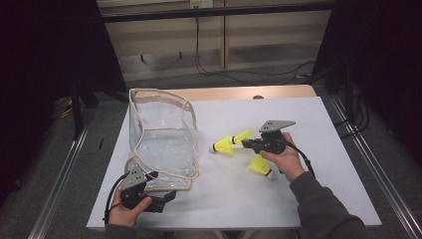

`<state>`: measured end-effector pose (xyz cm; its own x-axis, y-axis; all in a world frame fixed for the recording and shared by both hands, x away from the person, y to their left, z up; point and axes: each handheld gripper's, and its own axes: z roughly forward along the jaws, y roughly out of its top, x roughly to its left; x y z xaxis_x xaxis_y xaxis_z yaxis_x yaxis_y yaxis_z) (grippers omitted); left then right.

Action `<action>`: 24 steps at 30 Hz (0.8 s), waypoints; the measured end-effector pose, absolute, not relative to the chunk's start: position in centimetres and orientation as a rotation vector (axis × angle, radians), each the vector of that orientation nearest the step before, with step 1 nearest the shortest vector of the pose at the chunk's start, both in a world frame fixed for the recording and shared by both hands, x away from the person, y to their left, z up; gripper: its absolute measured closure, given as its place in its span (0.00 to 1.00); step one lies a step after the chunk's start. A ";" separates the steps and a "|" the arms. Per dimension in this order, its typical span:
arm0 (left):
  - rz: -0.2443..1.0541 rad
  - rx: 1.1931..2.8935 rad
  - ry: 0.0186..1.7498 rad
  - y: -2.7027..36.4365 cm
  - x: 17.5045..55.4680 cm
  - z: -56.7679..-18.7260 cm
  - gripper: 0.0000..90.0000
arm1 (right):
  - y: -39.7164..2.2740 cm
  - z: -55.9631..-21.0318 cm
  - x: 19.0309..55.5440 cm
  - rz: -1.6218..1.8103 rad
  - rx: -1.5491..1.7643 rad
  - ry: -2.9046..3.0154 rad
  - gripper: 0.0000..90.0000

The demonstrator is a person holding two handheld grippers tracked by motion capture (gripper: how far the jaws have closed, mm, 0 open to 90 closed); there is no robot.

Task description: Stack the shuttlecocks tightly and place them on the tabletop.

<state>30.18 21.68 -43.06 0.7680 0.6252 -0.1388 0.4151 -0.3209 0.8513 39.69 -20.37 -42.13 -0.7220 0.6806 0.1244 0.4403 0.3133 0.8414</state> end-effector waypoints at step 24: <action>0.260 1.962 0.784 21.7 30.2 -43.1 0.04 | -19.7 -41.9 40.0 1.359 0.991 2.357 1.00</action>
